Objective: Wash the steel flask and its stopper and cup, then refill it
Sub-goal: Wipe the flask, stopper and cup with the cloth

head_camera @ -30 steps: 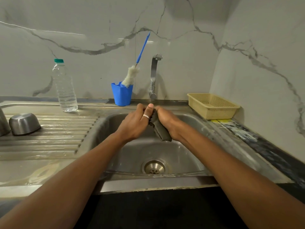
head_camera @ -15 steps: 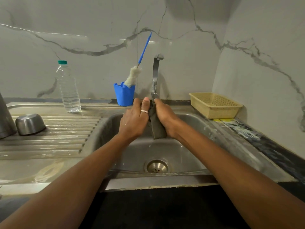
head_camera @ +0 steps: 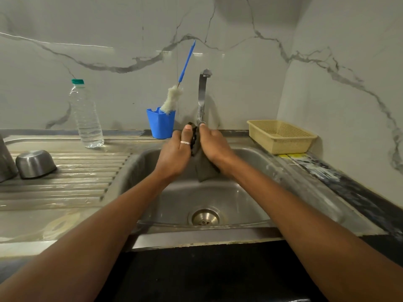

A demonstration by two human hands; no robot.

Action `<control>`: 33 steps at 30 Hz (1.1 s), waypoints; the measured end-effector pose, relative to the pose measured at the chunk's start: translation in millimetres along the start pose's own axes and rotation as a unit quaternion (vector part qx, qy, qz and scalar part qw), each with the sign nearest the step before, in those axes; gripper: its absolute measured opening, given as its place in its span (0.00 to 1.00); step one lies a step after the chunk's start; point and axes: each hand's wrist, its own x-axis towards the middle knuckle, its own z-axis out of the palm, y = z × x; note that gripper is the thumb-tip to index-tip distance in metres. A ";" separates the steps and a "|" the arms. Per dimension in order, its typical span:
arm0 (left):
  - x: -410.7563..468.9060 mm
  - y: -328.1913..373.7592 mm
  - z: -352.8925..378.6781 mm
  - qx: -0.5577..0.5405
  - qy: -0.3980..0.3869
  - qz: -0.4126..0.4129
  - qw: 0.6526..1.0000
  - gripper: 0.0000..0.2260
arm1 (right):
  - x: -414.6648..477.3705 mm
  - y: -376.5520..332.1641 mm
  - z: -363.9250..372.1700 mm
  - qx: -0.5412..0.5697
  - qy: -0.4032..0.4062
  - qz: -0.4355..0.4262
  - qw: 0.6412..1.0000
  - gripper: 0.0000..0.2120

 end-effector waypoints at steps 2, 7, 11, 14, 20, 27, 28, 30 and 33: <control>-2.5 2.5 -2.1 0.049 0.002 0.046 0.998 0.19 | 0.3 -3.4 -4.8 0.079 -0.033 0.088 0.992 0.25; 1.8 8.6 1.6 -0.156 -0.146 -0.170 0.962 0.29 | -1.0 10.7 -10.2 -0.218 0.100 -0.213 0.947 0.26; 9.0 -3.4 -3.3 -0.202 -0.172 -0.219 0.939 0.31 | 2.4 15.4 -6.7 -0.240 0.082 -0.250 0.934 0.22; 9.6 -1.9 -6.2 -0.252 -0.179 -0.232 0.922 0.28 | 3.4 10.5 -4.9 -0.125 0.089 -0.197 0.968 0.21; 9.7 -2.4 -13.4 -0.315 -0.145 -0.257 0.902 0.24 | 3.9 7.1 -10.7 -0.033 -0.008 -0.190 0.981 0.12; 14.7 -11.4 -18.0 -0.291 -0.127 -0.268 0.910 0.23 | -1.2 -0.2 -13.7 0.023 -0.068 -0.123 0.990 0.10; 14.9 -11.8 -17.7 -0.284 -0.127 -0.268 0.912 0.23 | -1.5 0.6 -12.2 0.004 -0.052 -0.127 0.990 0.11; 16.4 -12.2 -16.9 -0.272 -0.121 -0.266 0.917 0.22 | -2.6 2.0 -11.1 -0.009 -0.055 -0.143 0.988 0.13; 17.9 -12.3 -19.0 -0.271 -0.088 -0.263 0.922 0.21 | -2.7 -1.4 -16.5 -0.013 -0.117 -0.160 0.980 0.15</control>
